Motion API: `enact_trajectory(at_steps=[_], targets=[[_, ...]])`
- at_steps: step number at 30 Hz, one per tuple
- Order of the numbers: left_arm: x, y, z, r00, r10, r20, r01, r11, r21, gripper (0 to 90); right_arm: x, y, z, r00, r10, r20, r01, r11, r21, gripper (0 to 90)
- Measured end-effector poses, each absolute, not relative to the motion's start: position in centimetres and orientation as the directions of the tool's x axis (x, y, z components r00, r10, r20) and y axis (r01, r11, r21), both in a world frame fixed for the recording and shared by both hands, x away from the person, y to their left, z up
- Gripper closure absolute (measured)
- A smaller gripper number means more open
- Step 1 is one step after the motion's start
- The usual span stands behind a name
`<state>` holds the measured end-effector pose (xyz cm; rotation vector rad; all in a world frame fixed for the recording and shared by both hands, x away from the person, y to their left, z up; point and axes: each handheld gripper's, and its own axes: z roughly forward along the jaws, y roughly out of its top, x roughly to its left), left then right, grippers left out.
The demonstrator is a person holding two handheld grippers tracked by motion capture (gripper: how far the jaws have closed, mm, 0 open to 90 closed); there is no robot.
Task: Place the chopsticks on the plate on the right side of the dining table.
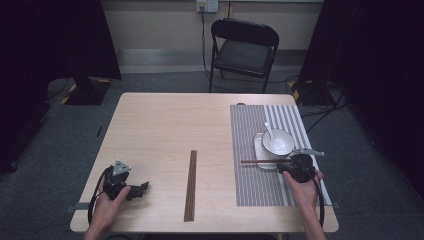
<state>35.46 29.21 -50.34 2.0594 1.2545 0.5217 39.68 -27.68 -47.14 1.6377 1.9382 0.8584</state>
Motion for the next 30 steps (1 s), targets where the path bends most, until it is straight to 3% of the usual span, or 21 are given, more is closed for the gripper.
enact_trajectory(at_steps=[14,30], targets=[[35.5,29.2,-50.3,0.459,0.888,-0.005,0.625,-0.319,0.713,0.0,38.9,-26.3,-45.7,-0.223,0.967,0.124,0.678,0.062,0.732,38.8],[35.5,29.2,-50.3,0.46,0.888,-0.001,0.623,-0.322,0.713,0.0,37.8,-20.2,-44.4,-0.358,0.929,0.093,0.641,0.172,0.748,30.0]])
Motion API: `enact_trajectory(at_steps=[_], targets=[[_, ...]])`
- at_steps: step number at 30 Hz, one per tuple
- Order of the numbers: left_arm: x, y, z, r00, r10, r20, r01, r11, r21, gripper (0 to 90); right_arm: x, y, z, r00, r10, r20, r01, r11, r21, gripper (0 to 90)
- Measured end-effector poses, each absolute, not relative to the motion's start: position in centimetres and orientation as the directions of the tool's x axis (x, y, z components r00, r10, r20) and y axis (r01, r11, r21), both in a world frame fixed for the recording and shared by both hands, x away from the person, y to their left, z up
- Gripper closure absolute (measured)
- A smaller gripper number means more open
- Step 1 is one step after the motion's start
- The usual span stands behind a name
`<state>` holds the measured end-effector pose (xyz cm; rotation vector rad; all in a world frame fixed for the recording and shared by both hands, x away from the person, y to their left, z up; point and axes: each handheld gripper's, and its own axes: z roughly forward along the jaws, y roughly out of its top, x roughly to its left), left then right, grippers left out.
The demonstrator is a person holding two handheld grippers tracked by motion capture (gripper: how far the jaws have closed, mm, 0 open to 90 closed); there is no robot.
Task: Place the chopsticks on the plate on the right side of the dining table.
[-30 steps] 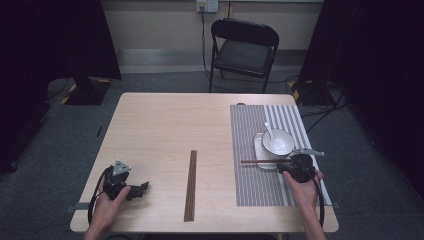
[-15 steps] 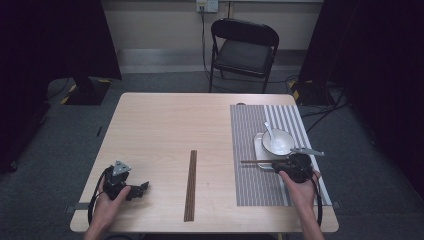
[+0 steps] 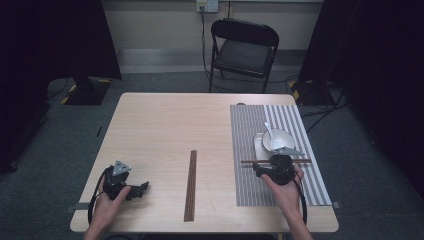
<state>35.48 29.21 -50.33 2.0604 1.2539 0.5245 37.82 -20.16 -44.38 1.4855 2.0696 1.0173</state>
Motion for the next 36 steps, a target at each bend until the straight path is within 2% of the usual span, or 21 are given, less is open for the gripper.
enact_trajectory(at_steps=[12,23,30,36], targets=[[35.5,29.2,-50.3,0.461,0.887,-0.002,0.623,-0.322,0.713,0.0,37.7,-14.6,-44.9,-0.483,0.87,0.096,0.623,0.265,0.736,25.1],[35.5,29.2,-50.3,0.462,0.887,-0.002,0.623,-0.323,0.713,0.0,37.3,-10.9,-46.3,-0.554,0.825,0.109,0.624,0.326,0.711,22.0],[35.5,29.2,-50.3,0.461,0.887,-0.002,0.623,-0.322,0.713,0.0,37.2,-9.4,-48.3,-0.579,0.81,0.09,0.633,0.377,0.676,21.3],[35.5,29.2,-50.3,0.461,0.887,-0.001,0.623,-0.323,0.713,0.0,37.4,-9.4,-49.2,-0.569,0.821,0.051,0.615,0.384,0.689,20.6]])
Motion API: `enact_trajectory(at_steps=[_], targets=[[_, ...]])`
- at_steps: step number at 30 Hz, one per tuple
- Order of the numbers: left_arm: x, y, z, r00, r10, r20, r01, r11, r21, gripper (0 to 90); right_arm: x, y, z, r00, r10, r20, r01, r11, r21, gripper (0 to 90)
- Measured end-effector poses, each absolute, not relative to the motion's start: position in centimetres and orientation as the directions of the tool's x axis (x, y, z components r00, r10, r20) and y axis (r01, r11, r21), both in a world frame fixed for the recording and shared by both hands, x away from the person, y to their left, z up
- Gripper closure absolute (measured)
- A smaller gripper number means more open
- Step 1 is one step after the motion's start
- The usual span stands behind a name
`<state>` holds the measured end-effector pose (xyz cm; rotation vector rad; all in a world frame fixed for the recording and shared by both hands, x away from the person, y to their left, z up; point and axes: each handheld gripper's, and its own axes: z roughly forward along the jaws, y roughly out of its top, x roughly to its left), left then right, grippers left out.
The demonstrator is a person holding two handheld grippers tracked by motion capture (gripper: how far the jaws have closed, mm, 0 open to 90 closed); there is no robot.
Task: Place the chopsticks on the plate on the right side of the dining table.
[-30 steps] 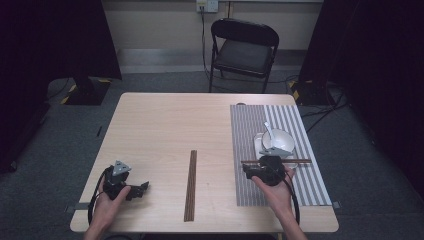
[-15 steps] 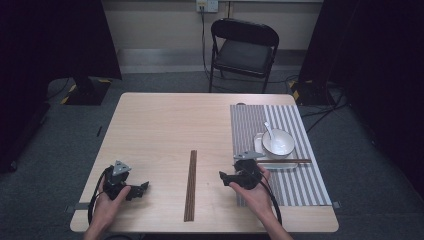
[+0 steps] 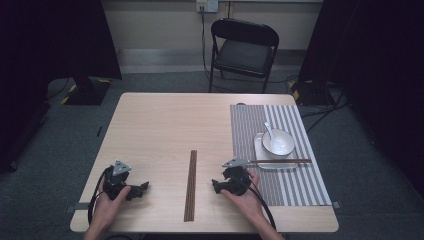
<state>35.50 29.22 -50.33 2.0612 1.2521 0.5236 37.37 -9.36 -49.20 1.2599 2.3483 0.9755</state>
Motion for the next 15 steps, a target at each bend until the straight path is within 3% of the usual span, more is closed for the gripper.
enact_trajectory(at_steps=[7,15], targets=[[35.49,29.23,-50.32,0.46,0.888,0.003,0.622,-0.325,0.713,0.0,36.94,-8.86,-49.76,-0.571,0.821,-0.018,0.567,0.41,0.715,18.2],[35.49,29.23,-50.32,0.46,0.888,0.003,0.622,-0.324,0.713,0.0,36.89,-8.94,-50.1,-0.573,0.819,-0.009,0.55,0.394,0.736,16.6]])
